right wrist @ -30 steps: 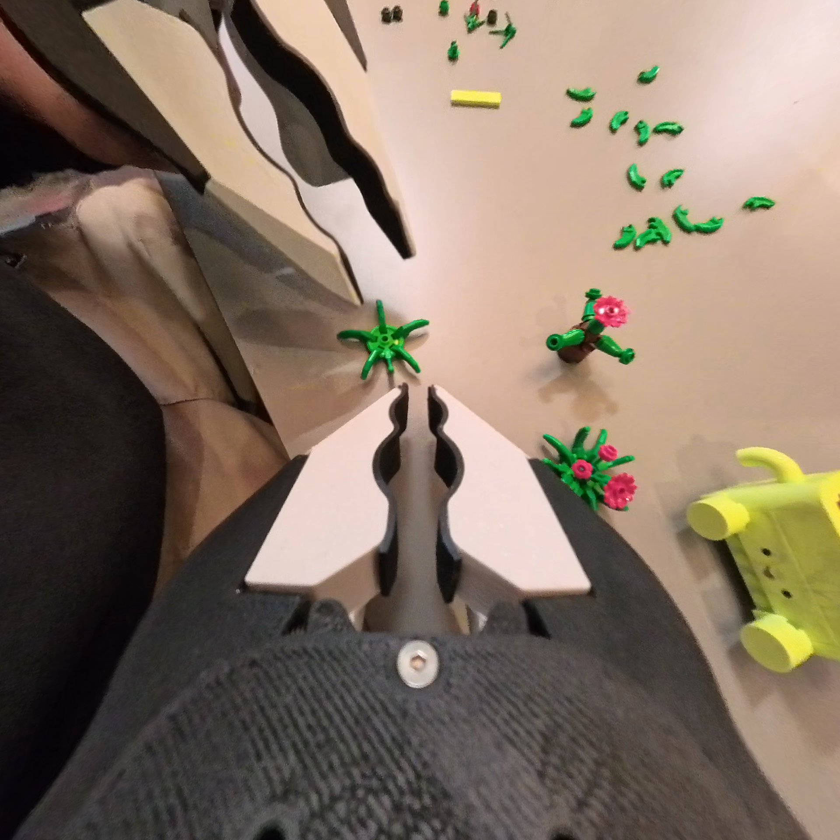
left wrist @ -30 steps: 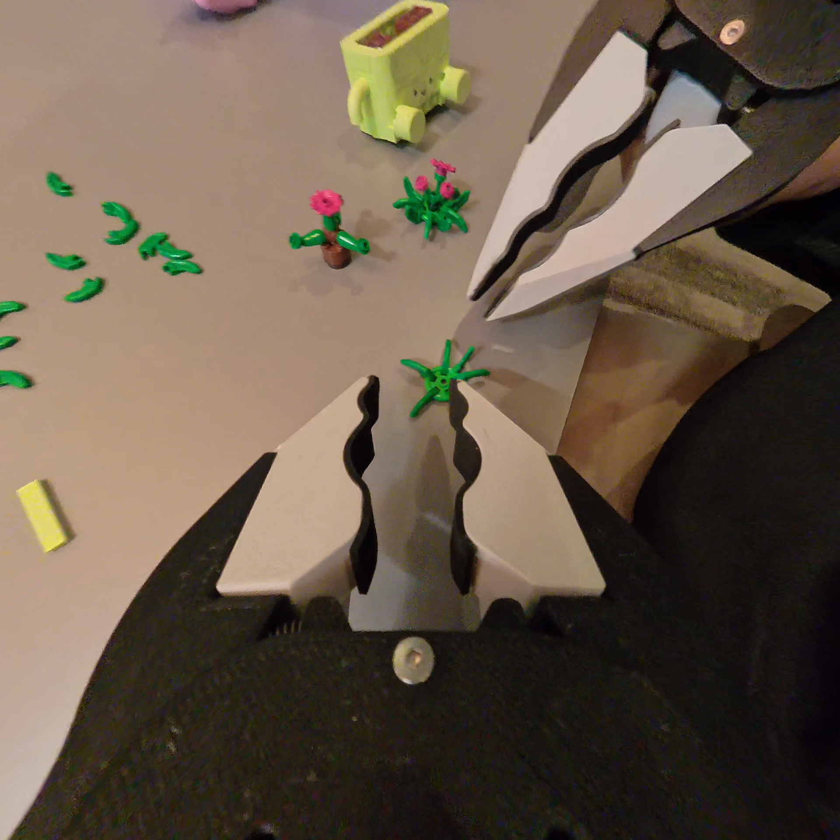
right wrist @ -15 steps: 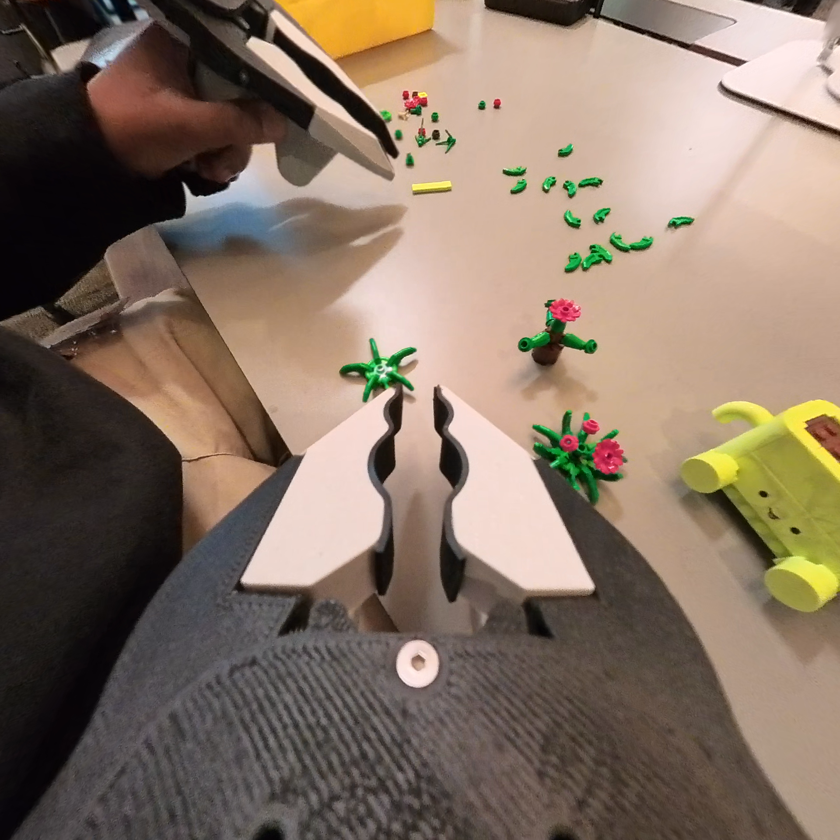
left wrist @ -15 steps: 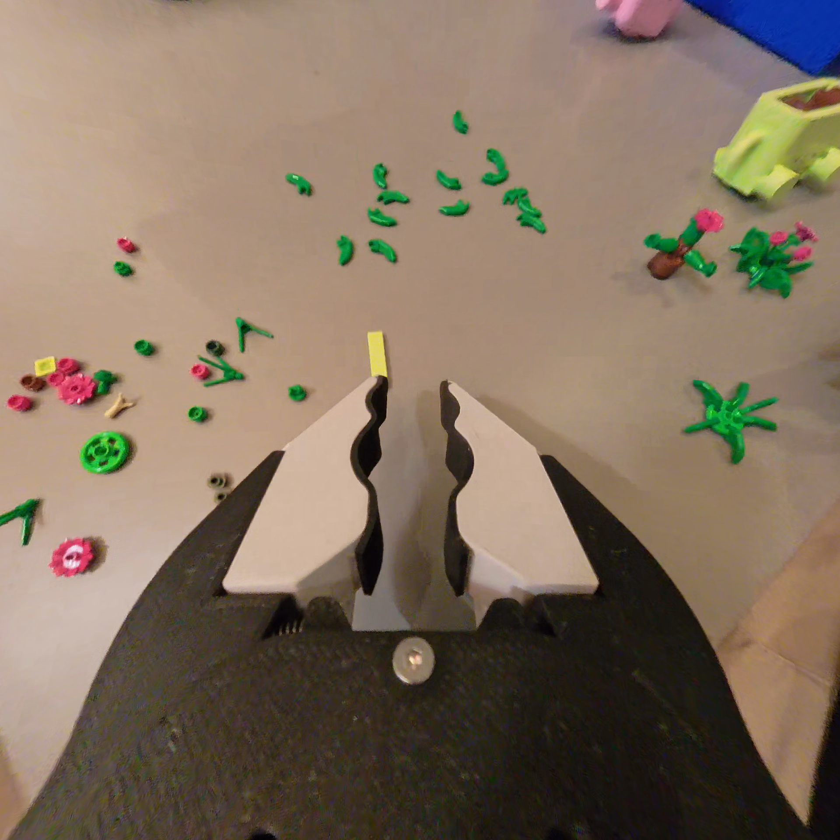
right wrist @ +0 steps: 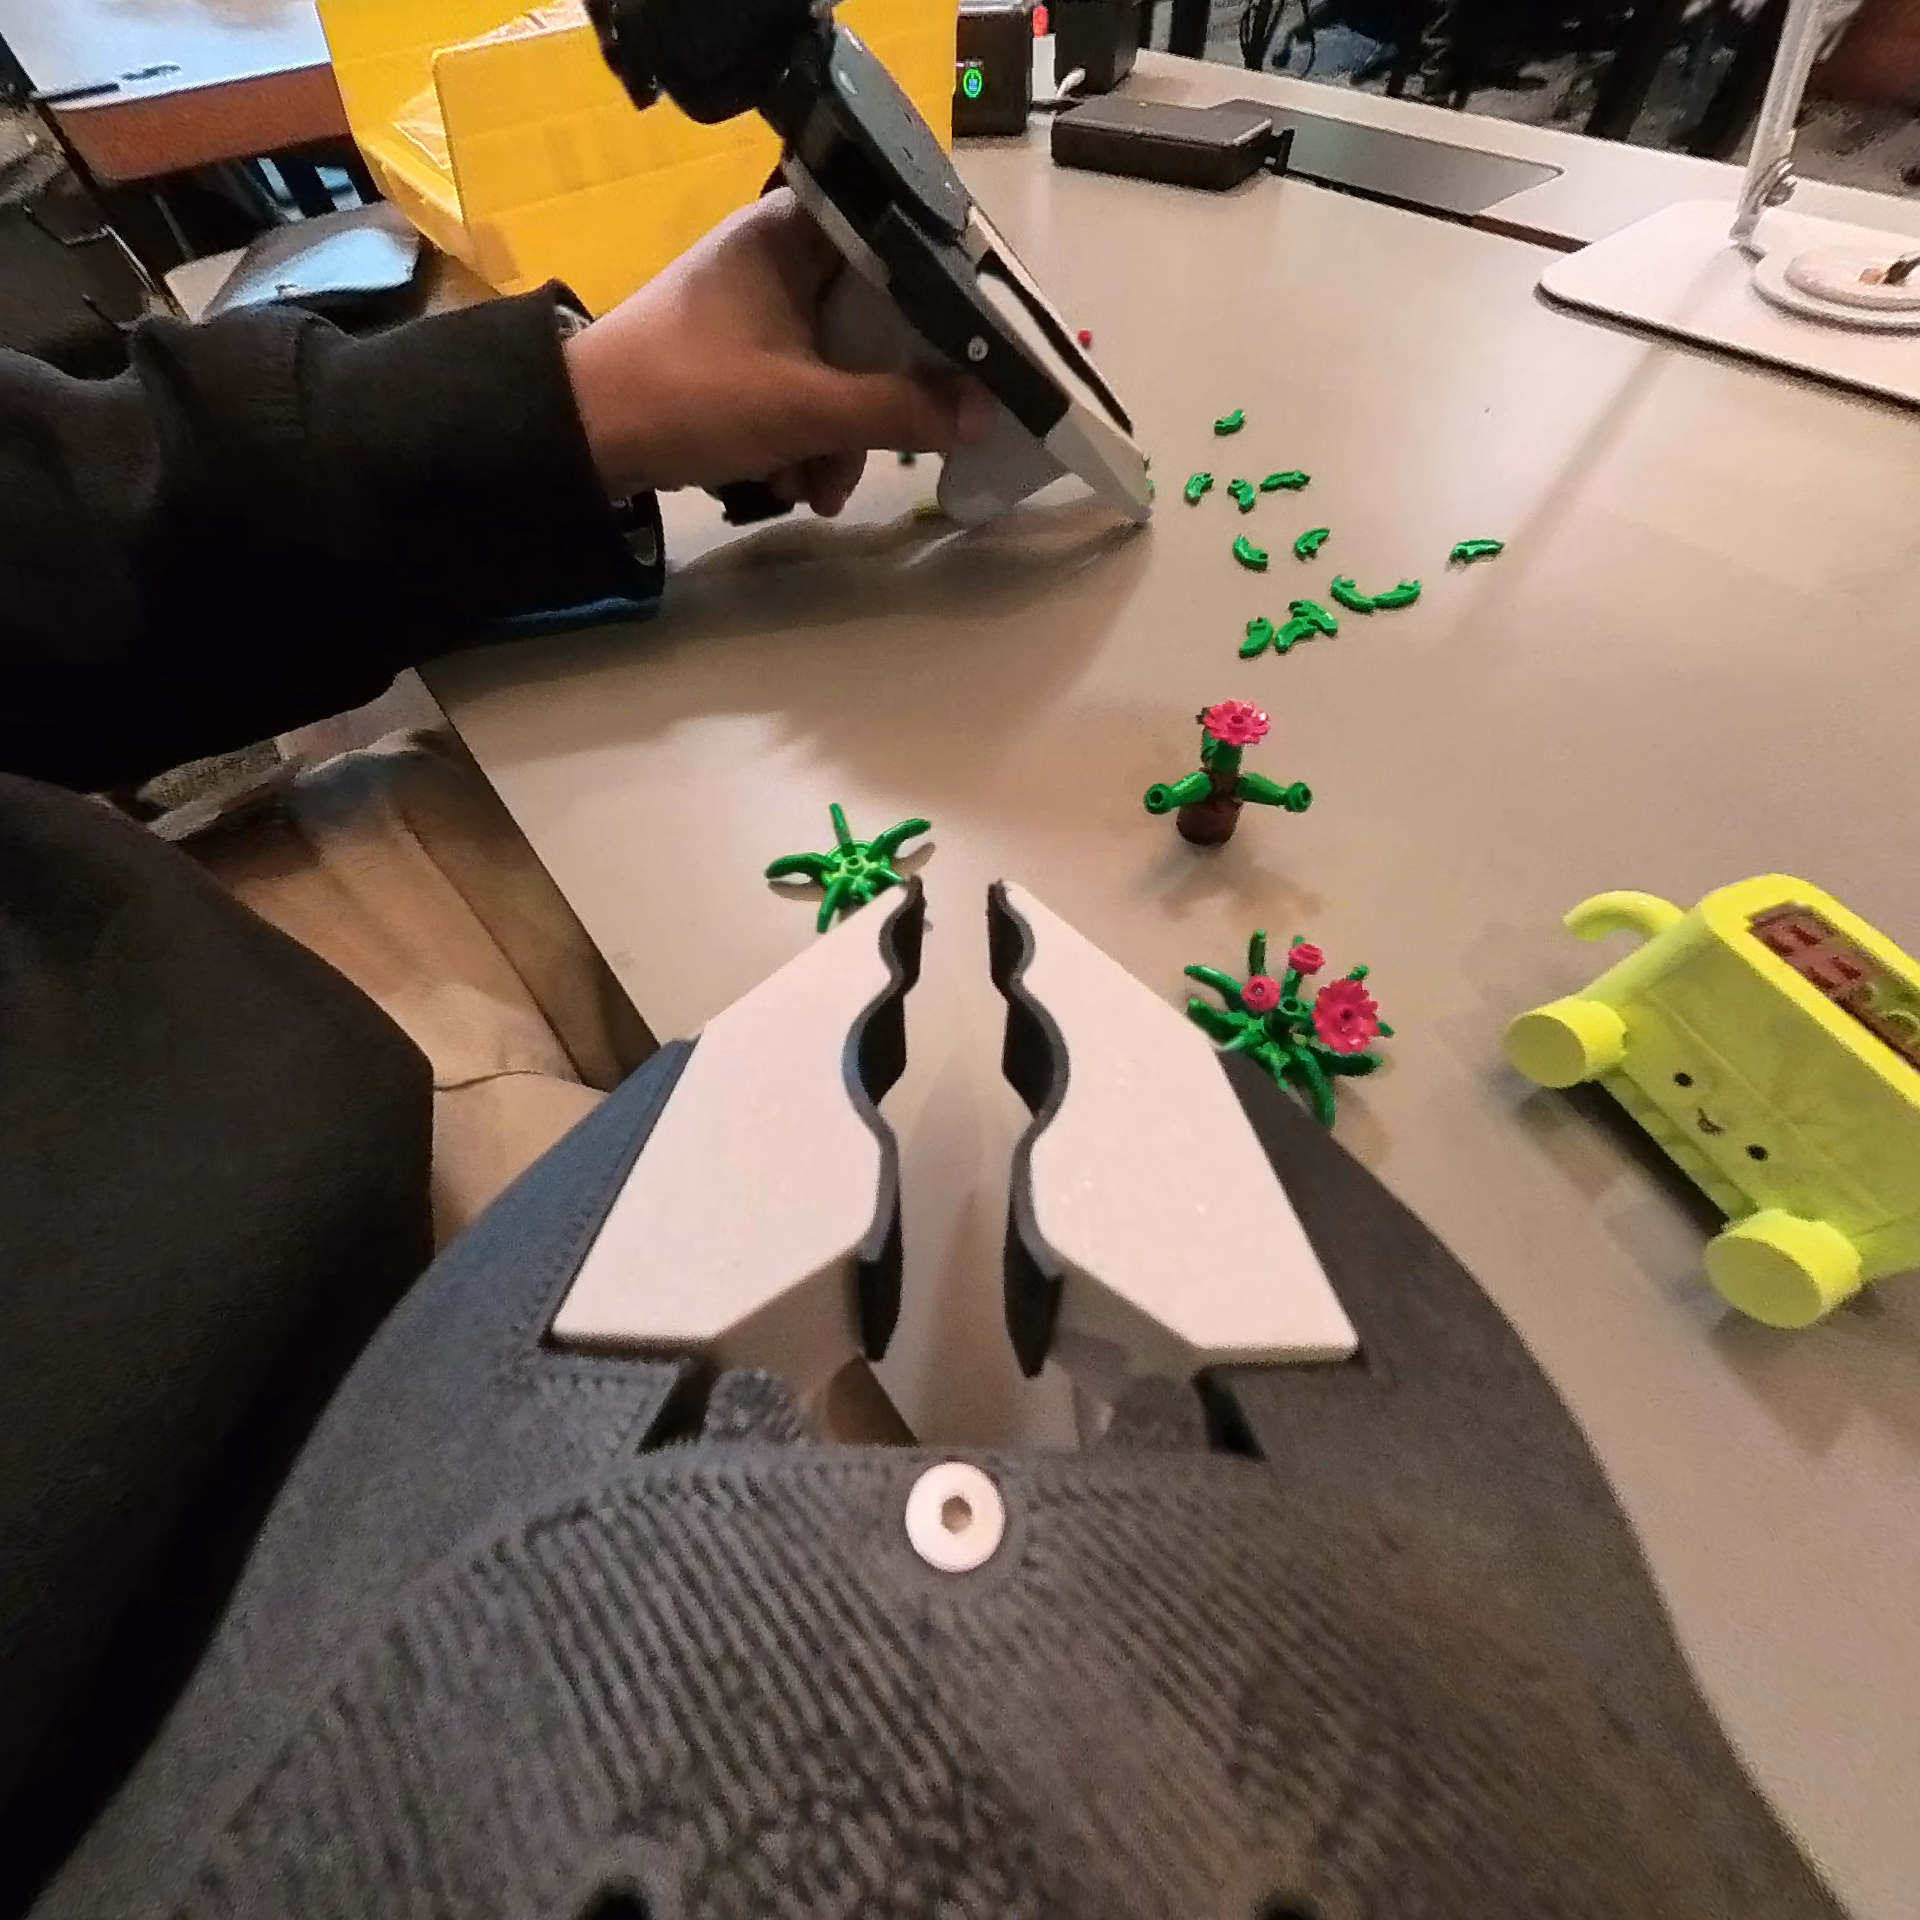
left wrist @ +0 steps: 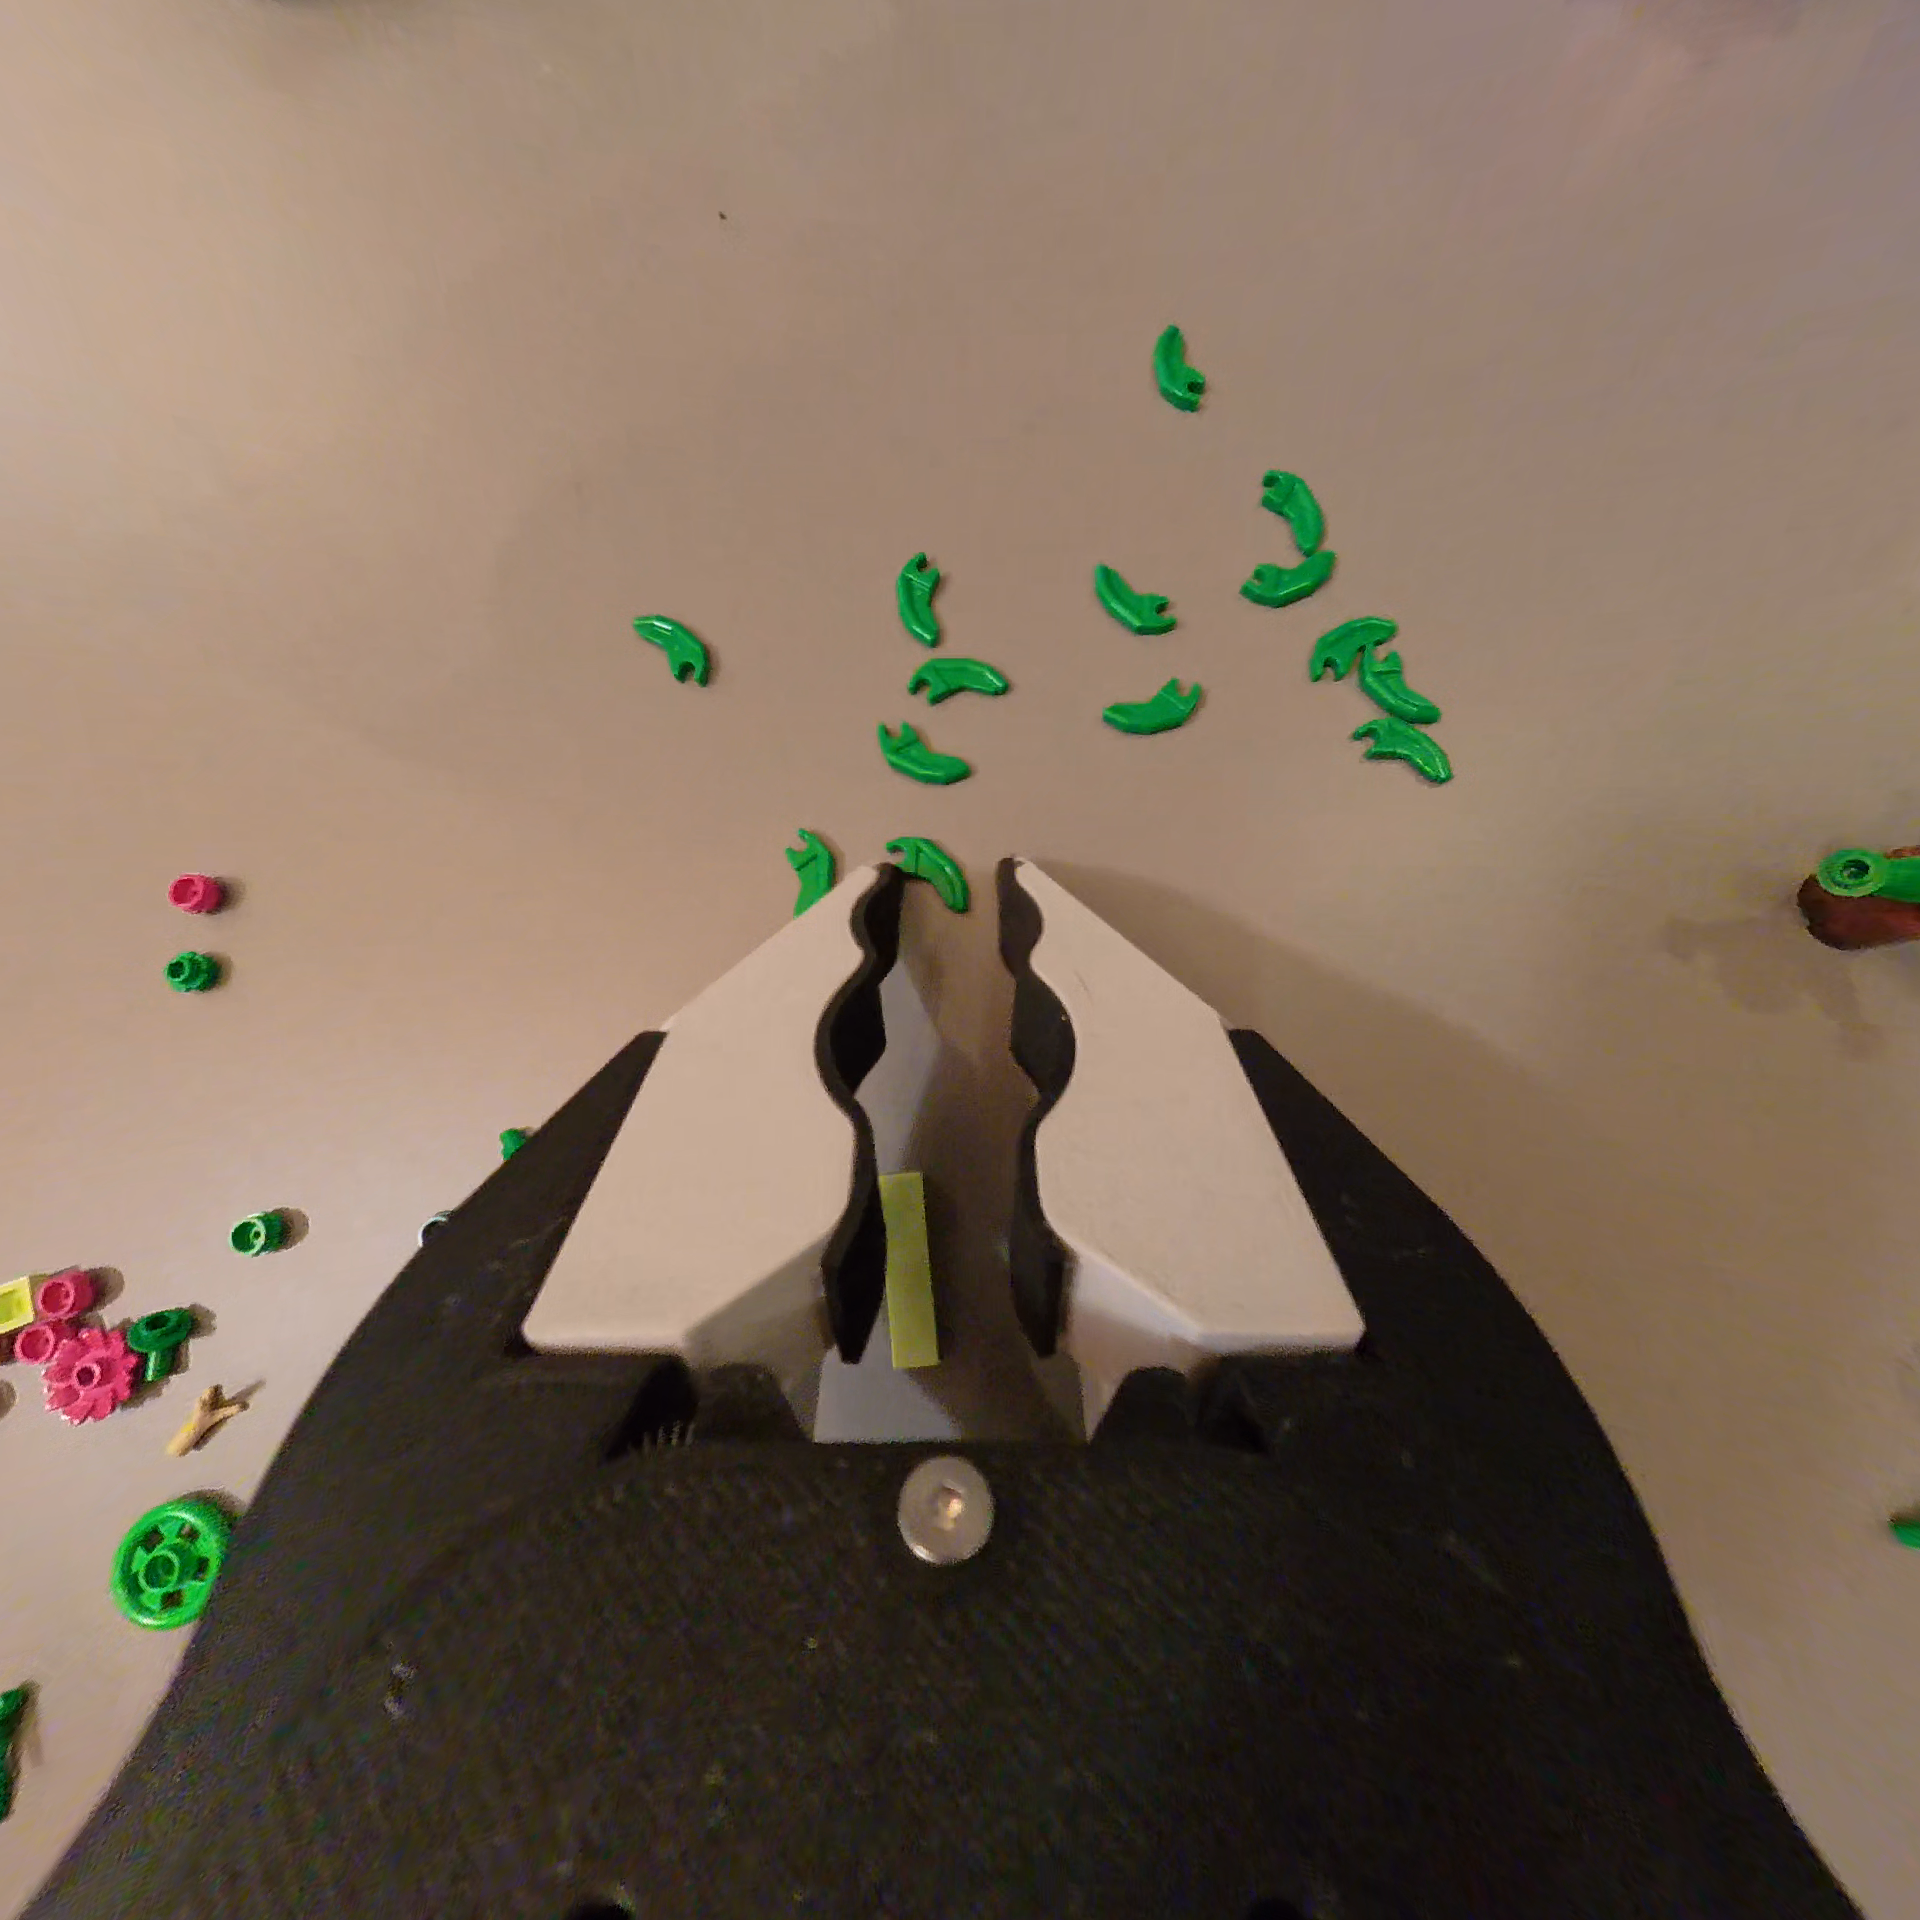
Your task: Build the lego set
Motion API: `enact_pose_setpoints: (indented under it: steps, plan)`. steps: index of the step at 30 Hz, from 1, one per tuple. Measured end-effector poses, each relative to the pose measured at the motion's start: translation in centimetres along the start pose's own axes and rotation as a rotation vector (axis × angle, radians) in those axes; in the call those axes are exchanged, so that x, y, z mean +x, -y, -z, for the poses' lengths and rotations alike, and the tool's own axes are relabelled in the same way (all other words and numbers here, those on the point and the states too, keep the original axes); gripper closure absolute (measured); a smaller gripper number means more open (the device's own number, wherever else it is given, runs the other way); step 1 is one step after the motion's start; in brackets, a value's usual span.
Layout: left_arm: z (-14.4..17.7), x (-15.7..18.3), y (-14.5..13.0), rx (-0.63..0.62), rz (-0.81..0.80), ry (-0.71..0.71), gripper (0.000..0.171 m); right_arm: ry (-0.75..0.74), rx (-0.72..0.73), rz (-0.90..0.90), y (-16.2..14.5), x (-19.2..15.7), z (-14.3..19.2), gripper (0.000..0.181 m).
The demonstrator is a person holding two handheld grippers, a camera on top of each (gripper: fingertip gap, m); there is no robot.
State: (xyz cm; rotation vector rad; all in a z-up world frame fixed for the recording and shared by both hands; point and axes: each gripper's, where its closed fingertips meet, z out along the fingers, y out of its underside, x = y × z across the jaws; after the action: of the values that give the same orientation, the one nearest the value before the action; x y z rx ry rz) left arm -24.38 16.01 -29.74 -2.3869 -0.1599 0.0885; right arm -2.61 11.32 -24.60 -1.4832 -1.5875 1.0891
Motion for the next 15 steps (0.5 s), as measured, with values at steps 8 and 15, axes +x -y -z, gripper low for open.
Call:
enact_pose_setpoints:
  steps: [8,15]
  plan:
    - [1.0,0.9,0.2,0.034,-0.048,-0.056,0.168,-0.029,0.025,-0.008,0.2,0.7,0.9,0.17]
    - [6.5,7.2,2.4,0.287,-0.164,-0.217,0.169,-0.031,0.094,-0.041,2.3,1.0,0.5,0.167]
